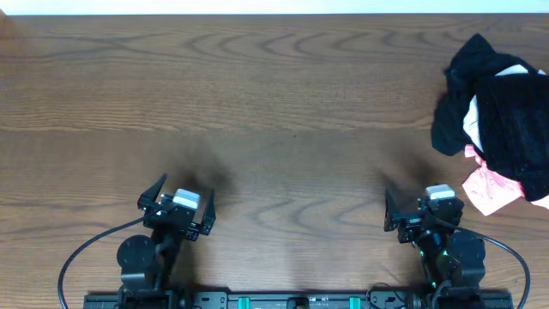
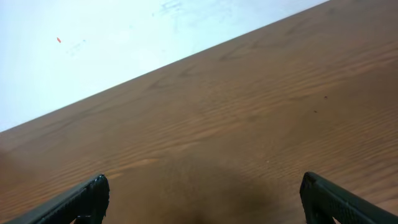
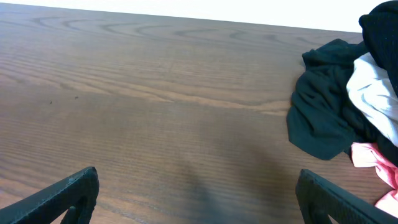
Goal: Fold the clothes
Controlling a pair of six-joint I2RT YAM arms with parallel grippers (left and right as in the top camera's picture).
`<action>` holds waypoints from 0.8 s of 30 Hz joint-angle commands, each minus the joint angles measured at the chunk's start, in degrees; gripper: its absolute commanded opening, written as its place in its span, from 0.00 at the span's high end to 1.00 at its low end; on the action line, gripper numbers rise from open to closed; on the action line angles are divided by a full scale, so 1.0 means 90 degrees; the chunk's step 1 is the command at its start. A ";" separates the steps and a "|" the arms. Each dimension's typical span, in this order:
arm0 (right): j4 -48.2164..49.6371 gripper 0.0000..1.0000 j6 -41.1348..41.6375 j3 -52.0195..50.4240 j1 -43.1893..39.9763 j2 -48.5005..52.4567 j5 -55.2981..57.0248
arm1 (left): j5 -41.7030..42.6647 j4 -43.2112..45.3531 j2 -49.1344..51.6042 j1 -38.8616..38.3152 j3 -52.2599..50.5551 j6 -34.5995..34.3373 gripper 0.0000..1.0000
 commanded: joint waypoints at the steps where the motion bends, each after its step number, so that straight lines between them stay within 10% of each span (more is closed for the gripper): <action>1: 0.0143 0.01 0.0090 -0.0029 -0.0017 -0.0044 -0.0010 | -0.0034 -0.0012 -0.0044 -0.0002 -0.0163 -0.0034 0.02; 13: 0.0367 0.01 0.0124 -0.0027 -0.0017 -0.0044 -0.2188 | -0.0034 -0.0012 -0.0044 -0.0002 -0.0163 -0.0034 0.02; 24: -0.1158 0.01 0.1175 0.2035 -0.0017 0.1678 -0.0639 | -0.0034 -0.0012 -0.0044 -0.0002 -0.0163 -0.0032 0.02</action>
